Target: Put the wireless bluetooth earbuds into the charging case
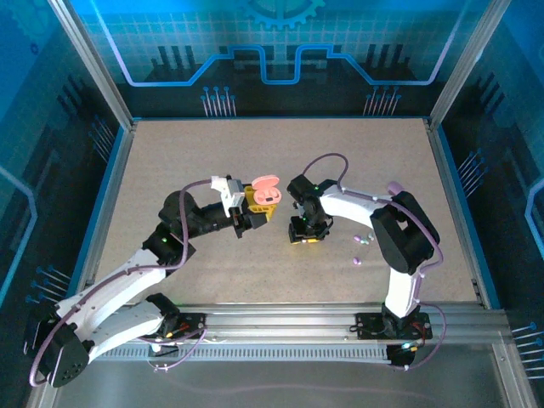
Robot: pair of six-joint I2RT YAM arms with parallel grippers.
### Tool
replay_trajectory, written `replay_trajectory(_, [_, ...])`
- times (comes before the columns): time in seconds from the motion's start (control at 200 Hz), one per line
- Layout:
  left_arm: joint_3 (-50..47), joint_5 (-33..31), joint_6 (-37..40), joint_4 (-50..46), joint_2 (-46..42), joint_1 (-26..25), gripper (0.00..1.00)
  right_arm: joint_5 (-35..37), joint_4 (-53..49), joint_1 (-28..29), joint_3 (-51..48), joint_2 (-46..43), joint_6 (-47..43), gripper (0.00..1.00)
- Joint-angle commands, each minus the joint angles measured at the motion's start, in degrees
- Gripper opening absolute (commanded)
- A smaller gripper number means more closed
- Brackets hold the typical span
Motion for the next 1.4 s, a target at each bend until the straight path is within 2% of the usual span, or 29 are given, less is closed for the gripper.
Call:
replay_trajectory(0.0, [1.7,-0.4,1.0,1.0,0.2,-0.3,0.26,1.6,-0.5,-0.9,1.0,1.2,0.6,0.49])
replay_trajectory(0.66, [2.1,-0.2,1.1,0.9,0.6,-0.3,0.26,1.9,-0.5,-1.3,4.6,3.4,0.2,0.44])
replay_trajectory(1.396, [1.6,-0.4,0.9,1.3,0.5,-0.4,0.27,4.4,-4.2,-0.9,7.4,6.7,-2.0,0.28])
